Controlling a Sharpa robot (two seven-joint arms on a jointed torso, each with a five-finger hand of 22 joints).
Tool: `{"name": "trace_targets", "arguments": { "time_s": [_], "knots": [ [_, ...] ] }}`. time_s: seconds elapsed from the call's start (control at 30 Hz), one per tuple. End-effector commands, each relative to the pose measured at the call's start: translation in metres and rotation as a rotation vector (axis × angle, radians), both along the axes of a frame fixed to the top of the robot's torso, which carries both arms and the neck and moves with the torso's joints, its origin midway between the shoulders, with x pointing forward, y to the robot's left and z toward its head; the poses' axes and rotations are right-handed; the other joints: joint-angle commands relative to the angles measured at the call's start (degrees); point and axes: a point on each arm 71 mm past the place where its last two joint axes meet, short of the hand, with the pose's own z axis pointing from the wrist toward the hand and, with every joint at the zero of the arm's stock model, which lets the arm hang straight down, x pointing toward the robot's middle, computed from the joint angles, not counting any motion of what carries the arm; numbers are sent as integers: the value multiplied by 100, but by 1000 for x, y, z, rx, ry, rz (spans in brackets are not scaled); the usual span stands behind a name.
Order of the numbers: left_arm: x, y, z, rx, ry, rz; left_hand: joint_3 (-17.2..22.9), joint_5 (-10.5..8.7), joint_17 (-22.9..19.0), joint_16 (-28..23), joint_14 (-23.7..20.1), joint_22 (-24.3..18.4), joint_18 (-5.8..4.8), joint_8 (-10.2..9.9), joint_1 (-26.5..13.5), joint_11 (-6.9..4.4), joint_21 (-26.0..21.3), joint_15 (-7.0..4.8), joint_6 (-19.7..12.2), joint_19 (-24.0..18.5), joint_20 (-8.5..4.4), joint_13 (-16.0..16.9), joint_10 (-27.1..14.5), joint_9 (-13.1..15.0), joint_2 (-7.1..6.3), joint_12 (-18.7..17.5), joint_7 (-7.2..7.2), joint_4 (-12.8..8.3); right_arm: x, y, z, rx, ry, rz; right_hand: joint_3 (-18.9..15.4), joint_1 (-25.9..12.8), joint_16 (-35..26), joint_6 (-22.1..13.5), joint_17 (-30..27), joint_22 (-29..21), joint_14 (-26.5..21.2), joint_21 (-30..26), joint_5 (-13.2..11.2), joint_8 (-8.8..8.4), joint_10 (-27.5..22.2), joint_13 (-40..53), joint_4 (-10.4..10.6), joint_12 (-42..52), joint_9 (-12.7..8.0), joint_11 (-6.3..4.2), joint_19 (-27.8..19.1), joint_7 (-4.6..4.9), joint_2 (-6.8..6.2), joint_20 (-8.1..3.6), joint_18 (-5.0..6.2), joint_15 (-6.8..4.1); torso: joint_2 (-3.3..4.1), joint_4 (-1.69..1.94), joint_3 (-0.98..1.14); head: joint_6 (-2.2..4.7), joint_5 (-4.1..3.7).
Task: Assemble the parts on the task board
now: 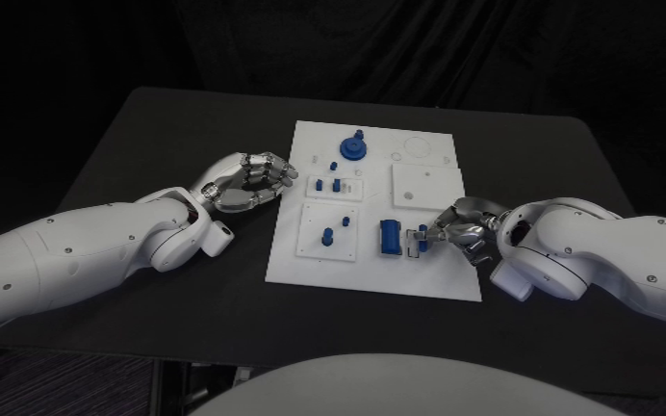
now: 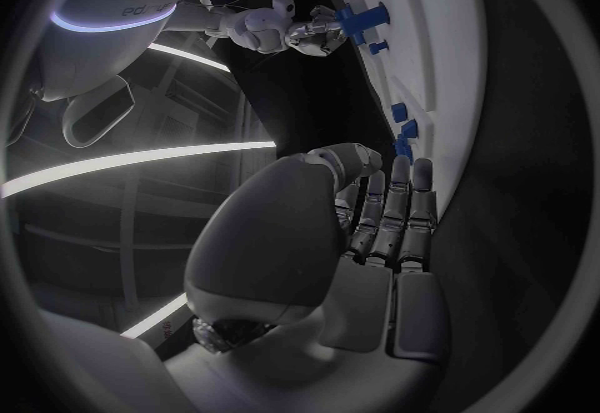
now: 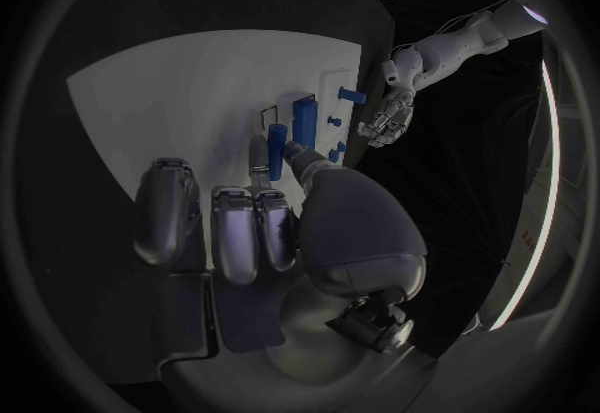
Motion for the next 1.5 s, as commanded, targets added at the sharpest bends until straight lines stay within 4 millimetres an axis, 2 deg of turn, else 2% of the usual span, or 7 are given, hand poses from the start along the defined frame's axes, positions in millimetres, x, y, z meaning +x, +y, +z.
{"name": "trace_targets", "arguments": {
  "time_s": [0.03, 0.4, 0.53, 0.8, 1.2, 1.5],
  "knots": [
    [-1, -3, 1, -22, -12, -22, 18, 21, -8, 32, 11, 143, -67, 19, -28, 35, 18, 36, -8, -8, 35, -9, 0, -7, 33, -26, 46, -27, -2, 2, -4, -10, 48, 15, 200, -85, -6, -15, 1047, 1019, 513, -35, 27, 17, 608, 1508, -156, 15, 3, 12, 32, -10, 1, -14, 14, -16, 0, -7, 7, 0, 1],
    [-1, -4, 1, -23, -10, -25, 21, 30, -11, 33, 10, 143, -66, 18, -29, 39, 22, 37, -12, -12, 37, -14, 3, -9, 34, -30, 50, -34, -2, 9, -8, -37, 60, 69, 217, -145, -13, -42, 1021, 1012, 508, -58, 23, 17, 608, 1508, -137, 15, 2, 17, 23, -4, -32, -7, 18, -8, -3, -10, 14, 0, 36],
    [-1, -4, 0, -24, -8, -27, 25, 34, -12, 34, 10, 143, -64, 18, -26, 40, 25, 37, -12, -12, 37, -16, 4, -9, 39, -32, 50, -37, -2, 10, -9, -42, 69, 83, 222, -177, -13, -58, 1024, 1011, 508, -62, 21, 15, 608, 1508, -127, 15, 1, 19, 21, 0, -55, -3, 19, -2, -4, -8, 9, 0, 36],
    [-1, -4, 0, -25, -7, -27, 26, 36, -13, 35, 10, 143, -64, 18, -26, 41, 26, 37, -13, -12, 38, -17, 5, -9, 41, -33, 50, -39, -1, 12, -10, -54, 62, 106, 139, -451, -16, -118, 1016, 1005, 507, -89, -1, 38, 608, 1508, 28, 15, 8, 42, 8, 31, -196, 27, 23, 32, -2, -8, 8, 0, 37],
    [-1, -3, -1, -24, -4, -28, 26, 36, -13, 35, 10, 143, -64, 18, -26, 41, 26, 37, -13, -12, 38, -17, 5, -9, 41, -33, 50, -39, 2, 12, -9, -51, 30, 104, -20, -733, -23, -213, 992, 997, 501, -120, 0, 53, 608, 1508, 290, 15, 11, 73, -5, 67, -221, 54, 29, 60, -6, -13, 11, 0, 52],
    [-2, -3, -1, -23, -2, -27, 26, 36, -13, 35, 10, 143, -64, 18, -26, 41, 26, 37, -13, -12, 38, -17, 5, -9, 41, -33, 50, -39, 3, 12, -7, -41, -10, 90, -84, -832, -22, -202, 993, 997, 502, -123, 2, 116, 608, 1508, 429, 15, 40, 71, -6, 61, -222, 61, 31, 62, -5, -10, 13, 0, 70]
  ]
}}
